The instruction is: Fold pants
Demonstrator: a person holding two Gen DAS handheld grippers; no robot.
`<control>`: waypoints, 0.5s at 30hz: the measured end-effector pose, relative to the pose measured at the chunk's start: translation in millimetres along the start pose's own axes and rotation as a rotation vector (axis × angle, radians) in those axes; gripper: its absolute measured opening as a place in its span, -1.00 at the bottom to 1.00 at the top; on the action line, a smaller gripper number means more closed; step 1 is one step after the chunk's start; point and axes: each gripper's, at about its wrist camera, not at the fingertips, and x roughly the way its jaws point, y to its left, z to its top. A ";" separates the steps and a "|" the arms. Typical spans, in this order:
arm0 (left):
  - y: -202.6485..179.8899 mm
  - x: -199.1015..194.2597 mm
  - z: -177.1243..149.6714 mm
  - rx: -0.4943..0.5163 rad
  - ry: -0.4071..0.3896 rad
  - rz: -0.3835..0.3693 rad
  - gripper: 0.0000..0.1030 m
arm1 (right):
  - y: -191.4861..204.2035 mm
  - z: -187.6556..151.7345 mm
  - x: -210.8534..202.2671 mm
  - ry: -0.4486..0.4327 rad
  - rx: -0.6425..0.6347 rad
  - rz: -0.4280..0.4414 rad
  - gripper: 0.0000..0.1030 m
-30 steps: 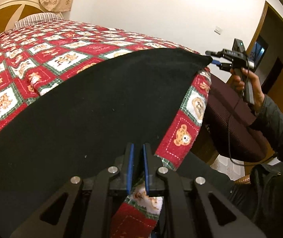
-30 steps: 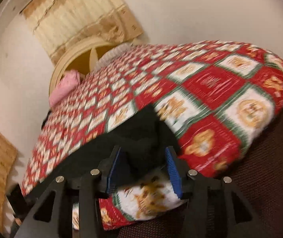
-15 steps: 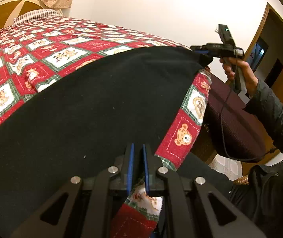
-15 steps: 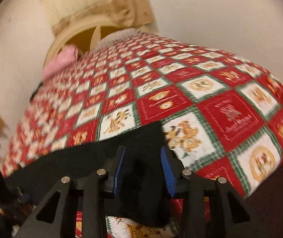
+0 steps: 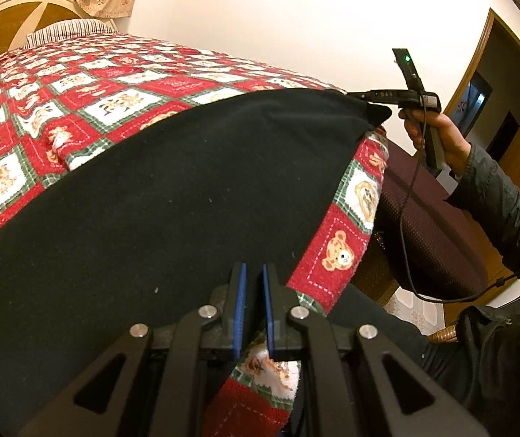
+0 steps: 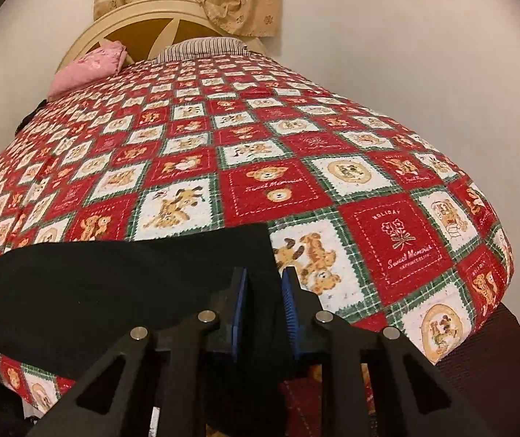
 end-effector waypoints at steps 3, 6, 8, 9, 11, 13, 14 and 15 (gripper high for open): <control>0.3 0.1 0.1 -0.001 0.001 -0.001 -0.79 | 7.6 -3.4 3.7 0.020 -0.032 -0.001 -0.60; 0.3 0.1 0.2 -0.001 0.000 -0.001 -0.79 | 12.4 -2.2 -2.4 0.003 -0.056 -0.012 -0.82; 0.6 0.3 0.8 -0.001 0.001 0.000 -0.79 | 14.1 0.9 -8.5 -0.023 -0.065 -0.025 -0.84; 0.7 0.2 0.5 -0.001 0.001 0.000 -0.79 | 14.6 2.8 -11.0 -0.034 -0.066 -0.026 -0.86; 0.5 0.0 0.4 -0.001 0.000 0.001 -0.79 | 14.1 8.9 -15.0 -0.055 -0.060 -0.031 -0.88; 0.9 0.0 0.0 -0.001 -0.002 0.003 -0.79 | 13.3 18.9 -17.2 -0.081 -0.060 -0.048 -0.89; 0.9 0.1 -0.1 -0.001 -0.003 0.004 -0.79 | 13.1 23.2 -17.3 -0.089 -0.059 -0.053 -0.90; 1.0 0.2 -0.3 0.000 -0.003 0.006 -0.80 | 13.6 27.8 -16.7 -0.097 -0.060 -0.058 -0.90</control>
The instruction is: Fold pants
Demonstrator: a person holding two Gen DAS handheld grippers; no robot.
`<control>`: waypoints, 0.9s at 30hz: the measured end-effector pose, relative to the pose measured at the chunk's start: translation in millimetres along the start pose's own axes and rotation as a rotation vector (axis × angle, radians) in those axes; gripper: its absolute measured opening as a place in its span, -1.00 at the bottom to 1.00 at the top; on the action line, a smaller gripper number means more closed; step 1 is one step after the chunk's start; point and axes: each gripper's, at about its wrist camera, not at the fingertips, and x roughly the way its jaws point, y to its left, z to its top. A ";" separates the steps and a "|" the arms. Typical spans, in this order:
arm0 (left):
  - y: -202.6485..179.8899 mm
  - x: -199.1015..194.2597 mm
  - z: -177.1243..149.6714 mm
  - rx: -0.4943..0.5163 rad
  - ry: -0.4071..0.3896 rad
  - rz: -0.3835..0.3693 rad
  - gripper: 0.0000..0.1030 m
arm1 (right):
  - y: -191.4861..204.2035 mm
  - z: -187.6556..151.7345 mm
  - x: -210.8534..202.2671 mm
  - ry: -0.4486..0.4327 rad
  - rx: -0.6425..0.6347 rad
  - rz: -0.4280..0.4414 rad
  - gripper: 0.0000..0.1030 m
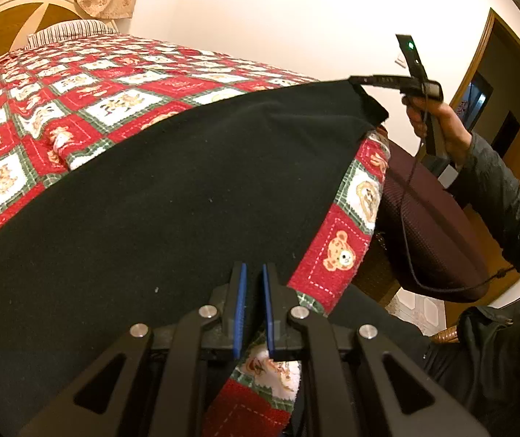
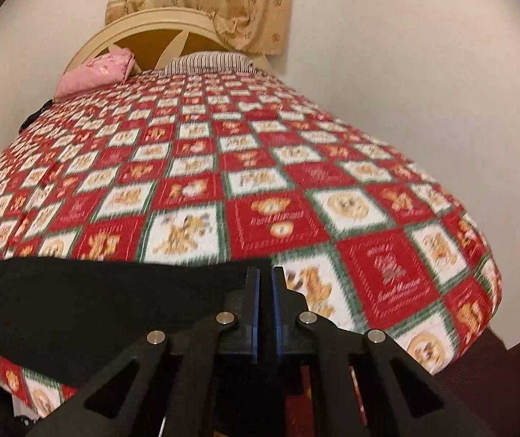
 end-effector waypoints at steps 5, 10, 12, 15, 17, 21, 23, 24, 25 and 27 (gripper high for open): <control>-0.7 0.1 -0.2 0.005 -0.002 0.003 -0.80 | 5.7 8.4 22.5 0.019 -0.034 -0.032 -0.90; -2.9 -0.3 -1.0 0.019 -0.008 0.006 -0.79 | -0.1 -5.6 54.6 0.090 -0.019 -0.042 -0.90; -4.1 -1.1 -1.1 0.025 -0.010 0.009 -0.79 | -5.2 -5.0 47.6 0.073 0.020 -0.051 -0.89; -7.6 -4.6 -0.6 0.029 -0.017 0.029 -0.79 | 0.2 -2.7 26.3 0.046 0.010 -0.092 -0.63; -10.4 -7.6 -0.7 0.037 -0.031 0.045 -0.79 | 15.4 -4.6 0.1 -0.002 -0.011 -0.048 -0.42; -12.0 -3.5 -2.8 0.047 -0.028 0.052 -0.79 | 65.0 -23.2 -25.3 -0.006 -0.138 0.084 -0.34; -12.5 -2.9 -4.2 0.052 -0.032 0.051 -0.79 | 95.7 -41.3 -30.7 0.014 -0.241 0.123 -0.34; -12.2 -3.4 -4.6 0.050 -0.032 0.045 -0.79 | 110.3 -50.5 -33.8 0.020 -0.295 0.153 -0.34; -12.0 -3.9 -4.8 0.050 -0.031 0.044 -0.79 | 120.4 -57.2 -35.6 0.027 -0.340 0.170 -0.34; -11.8 -4.8 -5.6 0.050 -0.028 0.043 -0.79 | 137.7 -70.9 -37.4 0.040 -0.440 0.149 -0.34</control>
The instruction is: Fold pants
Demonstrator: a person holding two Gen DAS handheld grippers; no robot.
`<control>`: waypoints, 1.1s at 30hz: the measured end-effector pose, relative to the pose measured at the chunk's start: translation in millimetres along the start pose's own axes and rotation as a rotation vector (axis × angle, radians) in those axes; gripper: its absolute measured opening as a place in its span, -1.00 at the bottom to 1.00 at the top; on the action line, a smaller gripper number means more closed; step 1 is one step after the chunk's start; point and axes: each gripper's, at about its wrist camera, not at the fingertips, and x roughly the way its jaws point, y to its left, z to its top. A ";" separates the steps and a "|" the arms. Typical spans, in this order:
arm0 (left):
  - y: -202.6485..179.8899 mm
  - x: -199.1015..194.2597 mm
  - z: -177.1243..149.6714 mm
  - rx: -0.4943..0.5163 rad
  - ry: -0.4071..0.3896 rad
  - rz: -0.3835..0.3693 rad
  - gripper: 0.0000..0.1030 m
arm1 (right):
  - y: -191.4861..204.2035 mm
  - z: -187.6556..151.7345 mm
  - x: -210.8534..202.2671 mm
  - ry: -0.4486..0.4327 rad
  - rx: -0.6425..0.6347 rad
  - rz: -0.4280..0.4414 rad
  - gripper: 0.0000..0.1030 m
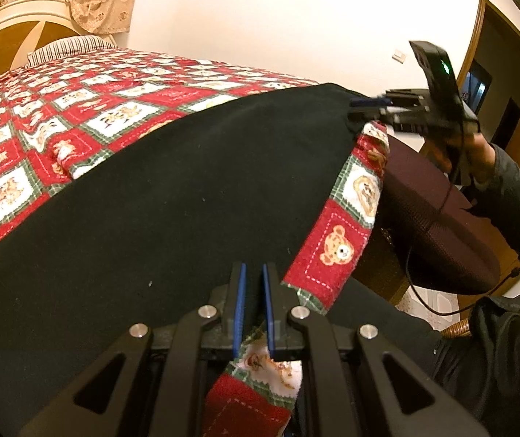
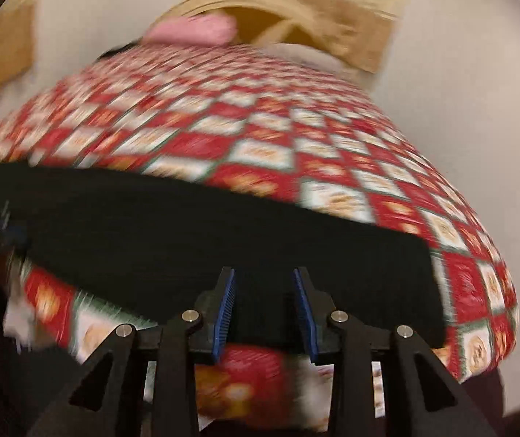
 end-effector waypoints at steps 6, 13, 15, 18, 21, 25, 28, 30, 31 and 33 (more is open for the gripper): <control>-0.2 3.0 0.7 0.002 -0.003 -0.002 -0.69 | 15.2 -17.3 5.0 0.049 -0.181 -0.120 -0.34; -0.8 5.6 1.8 0.006 -0.007 -0.015 -0.56 | 23.4 -24.2 8.1 0.050 -0.276 -0.156 -0.34; 1.4 5.2 1.8 -0.009 -0.008 -0.027 -0.56 | 25.1 -24.1 6.6 0.046 -0.289 -0.159 -0.34; 1.7 6.2 2.4 -0.013 -0.008 -0.028 -0.56 | 27.6 -24.0 7.8 0.045 -0.306 -0.164 -0.33; 0.4 6.5 2.7 -0.010 -0.007 -0.024 -0.56 | 33.1 -24.7 8.6 0.027 -0.345 -0.186 -0.33; -1.1 5.2 2.3 -0.006 -0.008 -0.022 -0.56 | 29.2 -19.9 9.5 0.012 -0.320 -0.141 -0.44; -1.4 3.1 1.5 0.007 -0.007 -0.027 -0.56 | 23.0 -18.8 3.8 0.009 -0.275 -0.102 -0.92; -1.0 2.1 1.1 0.011 -0.005 -0.035 -0.56 | 22.3 -21.6 -0.9 0.013 -0.268 -0.089 -0.95; -0.1 1.3 0.6 0.011 -0.001 -0.042 -0.56 | 22.2 -23.5 -3.2 0.014 -0.263 -0.087 -0.95; 0.7 0.5 -0.3 0.012 0.004 -0.048 -0.56 | 21.7 -26.6 -6.2 0.014 -0.254 -0.087 -0.96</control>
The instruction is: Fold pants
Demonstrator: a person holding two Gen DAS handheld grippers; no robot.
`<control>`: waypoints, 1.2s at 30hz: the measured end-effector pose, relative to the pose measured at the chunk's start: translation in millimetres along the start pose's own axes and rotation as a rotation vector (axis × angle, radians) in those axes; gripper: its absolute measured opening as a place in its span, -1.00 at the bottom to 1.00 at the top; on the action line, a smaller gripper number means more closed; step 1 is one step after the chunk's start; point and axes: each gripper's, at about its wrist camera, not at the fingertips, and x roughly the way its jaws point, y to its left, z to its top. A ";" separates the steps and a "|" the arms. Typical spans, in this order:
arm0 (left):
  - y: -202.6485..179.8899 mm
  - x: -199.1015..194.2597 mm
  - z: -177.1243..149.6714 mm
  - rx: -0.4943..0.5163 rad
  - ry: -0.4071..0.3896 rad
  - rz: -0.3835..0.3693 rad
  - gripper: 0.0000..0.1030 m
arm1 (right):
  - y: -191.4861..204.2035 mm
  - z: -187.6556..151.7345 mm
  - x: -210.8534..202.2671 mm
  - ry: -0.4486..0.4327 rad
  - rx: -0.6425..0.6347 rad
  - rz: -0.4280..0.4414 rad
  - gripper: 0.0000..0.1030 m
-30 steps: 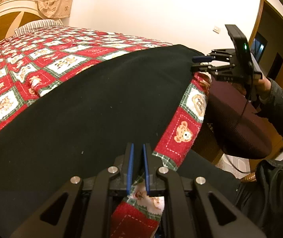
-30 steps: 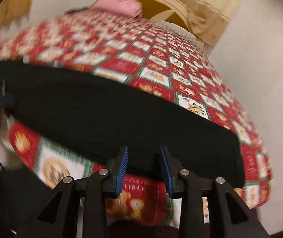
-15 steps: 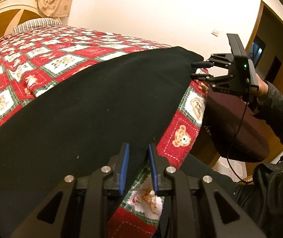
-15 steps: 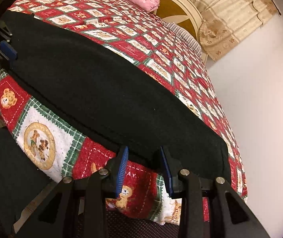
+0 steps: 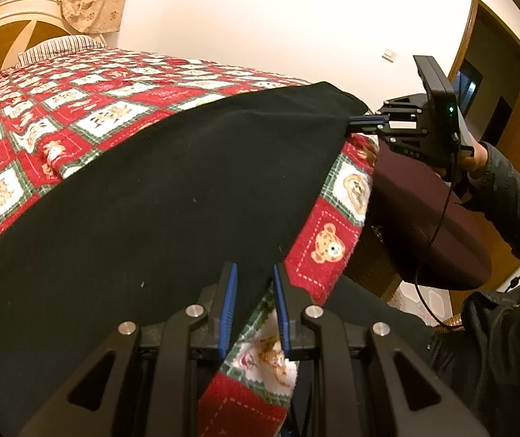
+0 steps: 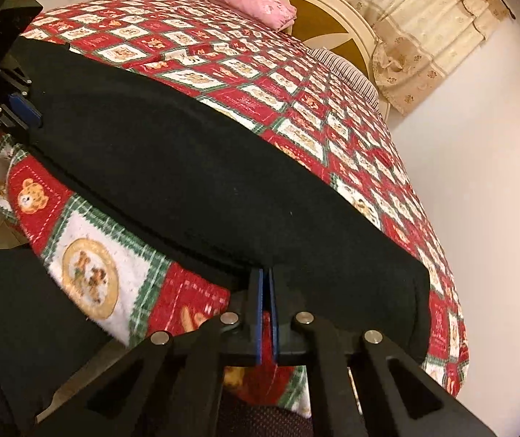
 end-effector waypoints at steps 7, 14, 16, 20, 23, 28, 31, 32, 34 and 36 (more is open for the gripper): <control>0.4 -2.3 -4.9 0.011 0.020 -0.012 -0.56 | 2.2 -8.8 12.4 0.012 0.023 -0.003 -0.95; 2.1 -0.4 -9.5 0.006 0.032 -0.020 -0.56 | -23.2 -8.1 -5.7 -0.069 0.155 -0.001 -0.03; 4.2 -1.0 -9.5 -0.010 0.031 -0.031 -0.56 | -43.1 -9.2 -4.5 -0.072 0.260 0.008 -0.03; 1.5 -1.6 -10.4 0.000 0.032 -0.020 -0.56 | -90.1 -20.3 21.2 -0.011 0.470 -0.004 -0.03; -0.3 -2.1 -13.4 0.005 0.030 -0.012 -0.56 | -122.8 -37.8 51.2 0.083 0.619 0.032 -0.02; 0.4 -6.3 -16.3 -0.002 0.021 0.007 -0.56 | -128.9 -37.0 45.4 0.082 0.667 0.062 -0.01; -3.1 -13.0 -15.5 0.017 0.003 0.061 -0.56 | -116.0 -20.7 33.0 0.058 0.623 0.030 0.02; -3.2 -16.1 -15.1 0.017 -0.006 0.084 -0.51 | -114.5 -16.4 29.8 0.036 0.617 0.039 0.02; 1.4 -22.0 -14.5 -0.007 -0.029 0.117 -0.30 | -100.2 1.1 20.7 -0.028 0.599 0.083 0.02; 7.2 -29.5 -14.6 -0.041 -0.059 0.141 -0.12 | -81.4 22.7 20.7 -0.067 0.557 0.128 0.02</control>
